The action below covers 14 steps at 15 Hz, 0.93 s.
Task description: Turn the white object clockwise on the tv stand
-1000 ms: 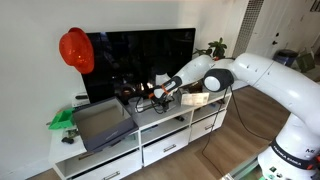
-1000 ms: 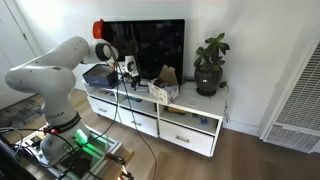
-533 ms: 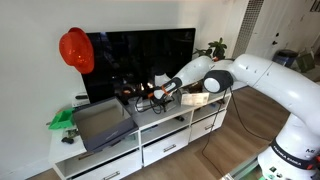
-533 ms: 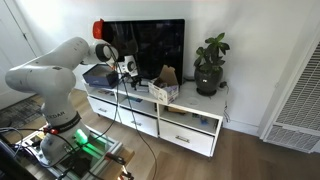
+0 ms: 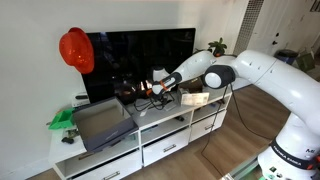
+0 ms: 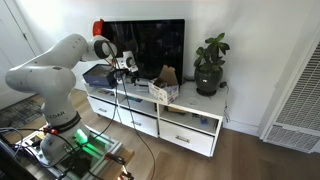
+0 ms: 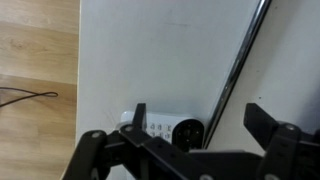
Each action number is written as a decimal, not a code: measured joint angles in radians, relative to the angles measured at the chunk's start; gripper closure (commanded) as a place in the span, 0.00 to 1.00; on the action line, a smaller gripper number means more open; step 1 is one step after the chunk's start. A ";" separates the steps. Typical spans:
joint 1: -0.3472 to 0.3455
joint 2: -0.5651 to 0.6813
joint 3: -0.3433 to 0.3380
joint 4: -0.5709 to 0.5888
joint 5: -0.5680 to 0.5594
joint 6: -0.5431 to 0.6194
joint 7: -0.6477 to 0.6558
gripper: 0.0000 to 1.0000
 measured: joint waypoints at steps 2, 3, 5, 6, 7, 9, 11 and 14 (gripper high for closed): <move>-0.003 -0.021 0.000 -0.016 -0.016 -0.019 -0.102 0.00; -0.008 -0.034 0.003 -0.032 -0.016 -0.023 -0.161 0.00; -0.016 -0.067 0.012 -0.082 -0.019 -0.020 -0.277 0.00; -0.016 -0.088 0.015 -0.116 -0.022 -0.013 -0.331 0.00; -0.014 -0.113 0.018 -0.154 -0.031 -0.004 -0.379 0.00; -0.002 -0.169 0.026 -0.236 -0.058 0.007 -0.462 0.00; 0.012 -0.230 0.035 -0.318 -0.092 0.007 -0.533 0.00; 0.037 -0.332 0.037 -0.441 -0.155 0.006 -0.627 0.00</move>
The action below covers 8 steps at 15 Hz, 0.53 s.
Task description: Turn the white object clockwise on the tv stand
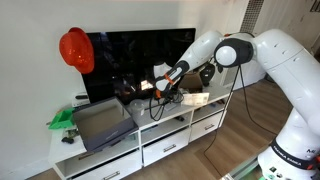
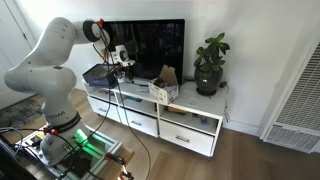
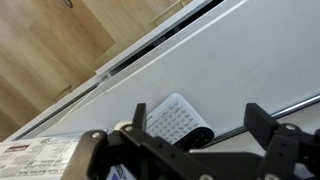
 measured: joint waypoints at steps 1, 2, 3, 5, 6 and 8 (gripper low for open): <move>0.005 -0.036 -0.001 -0.040 -0.026 -0.001 -0.032 0.00; 0.006 -0.071 -0.001 -0.077 -0.050 -0.001 -0.067 0.00; 0.004 -0.107 -0.002 -0.116 -0.073 -0.002 -0.108 0.00; -0.002 -0.180 -0.003 -0.189 -0.112 -0.001 -0.199 0.00; -0.006 -0.215 -0.004 -0.224 -0.131 0.000 -0.245 0.00; -0.016 -0.284 -0.004 -0.294 -0.175 0.016 -0.332 0.00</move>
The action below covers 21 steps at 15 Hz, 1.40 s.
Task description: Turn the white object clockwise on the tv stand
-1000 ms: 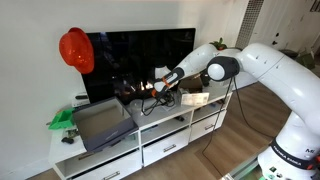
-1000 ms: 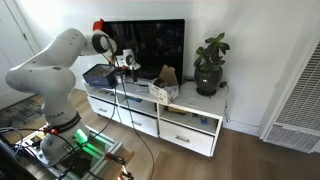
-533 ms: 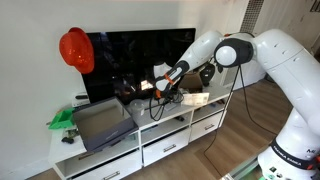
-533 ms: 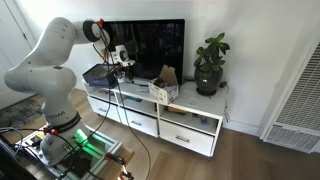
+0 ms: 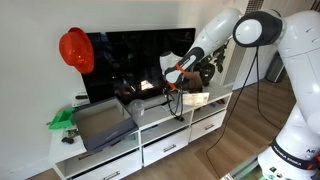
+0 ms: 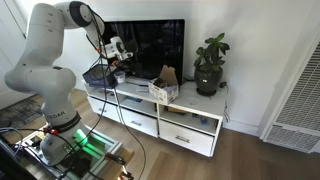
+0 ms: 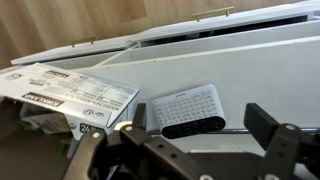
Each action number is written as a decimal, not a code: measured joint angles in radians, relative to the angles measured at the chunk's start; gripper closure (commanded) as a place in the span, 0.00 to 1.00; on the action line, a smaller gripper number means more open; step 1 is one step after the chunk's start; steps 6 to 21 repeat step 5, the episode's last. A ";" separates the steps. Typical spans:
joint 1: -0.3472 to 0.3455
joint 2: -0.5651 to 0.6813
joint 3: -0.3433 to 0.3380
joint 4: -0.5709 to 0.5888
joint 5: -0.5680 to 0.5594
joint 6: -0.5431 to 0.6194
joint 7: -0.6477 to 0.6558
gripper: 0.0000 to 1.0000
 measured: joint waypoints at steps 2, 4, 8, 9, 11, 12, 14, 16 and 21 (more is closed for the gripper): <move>-0.009 -0.060 -0.004 -0.073 -0.050 0.050 -0.065 0.00; -0.016 -0.097 -0.009 -0.131 -0.074 0.090 -0.091 0.00; -0.018 -0.105 -0.009 -0.146 -0.077 0.097 -0.096 0.00; -0.018 -0.105 -0.009 -0.146 -0.077 0.097 -0.096 0.00; -0.018 -0.105 -0.009 -0.146 -0.077 0.097 -0.096 0.00; -0.018 -0.105 -0.009 -0.146 -0.077 0.097 -0.096 0.00; -0.018 -0.105 -0.009 -0.146 -0.077 0.097 -0.096 0.00; -0.018 -0.105 -0.009 -0.146 -0.077 0.097 -0.096 0.00; -0.018 -0.105 -0.009 -0.146 -0.077 0.097 -0.096 0.00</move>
